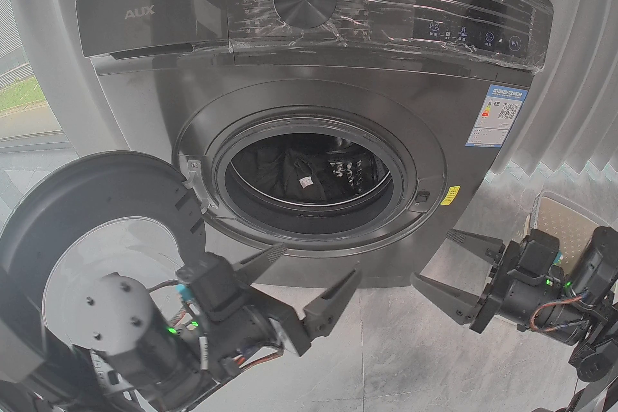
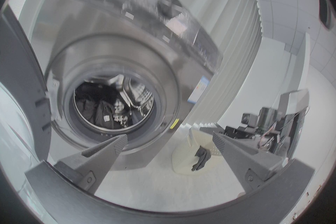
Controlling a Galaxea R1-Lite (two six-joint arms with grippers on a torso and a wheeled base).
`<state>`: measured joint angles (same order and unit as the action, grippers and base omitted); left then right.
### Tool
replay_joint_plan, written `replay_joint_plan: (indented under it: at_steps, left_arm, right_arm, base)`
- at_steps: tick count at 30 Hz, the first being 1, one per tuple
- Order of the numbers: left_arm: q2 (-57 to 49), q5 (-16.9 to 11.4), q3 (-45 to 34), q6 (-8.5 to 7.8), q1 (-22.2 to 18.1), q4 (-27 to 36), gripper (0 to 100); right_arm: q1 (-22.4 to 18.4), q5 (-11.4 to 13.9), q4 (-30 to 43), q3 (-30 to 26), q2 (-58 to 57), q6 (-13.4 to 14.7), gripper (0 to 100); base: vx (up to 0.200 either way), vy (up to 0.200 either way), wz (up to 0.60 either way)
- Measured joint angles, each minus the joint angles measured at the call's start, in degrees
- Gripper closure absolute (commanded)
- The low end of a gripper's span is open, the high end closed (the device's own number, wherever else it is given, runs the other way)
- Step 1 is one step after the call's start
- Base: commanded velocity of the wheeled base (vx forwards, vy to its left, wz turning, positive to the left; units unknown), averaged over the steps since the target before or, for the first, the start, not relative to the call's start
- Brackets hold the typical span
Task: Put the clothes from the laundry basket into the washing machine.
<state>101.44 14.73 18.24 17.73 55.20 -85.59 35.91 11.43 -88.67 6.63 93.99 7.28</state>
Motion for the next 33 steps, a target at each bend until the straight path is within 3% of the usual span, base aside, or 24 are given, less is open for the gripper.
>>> replay_joint_plan:
  at_steps: [10,27,33]
  left_arm:
    - [-17.0,3.1,-6.9,-1.48,0.1,-1.0,0]
    - [-29.4,3.1,-17.0,-1.83,-15.2,0.3,0]
    - [-32.7,3.1,-17.2,-4.27,-18.6,7.9,0]
  right_arm:
    - [-4.2,-0.1,0.1,-4.7,-11.1,-0.7,0]
    - [-16.6,0.1,1.9,-5.6,-21.7,-1.2,0]
    - [-19.7,0.0,8.8,-5.6,-26.2,-2.0,0]
  base:
    - [0.000,0.000,0.00]
    - [0.000,0.000,0.00]
    - [0.000,0.000,0.00]
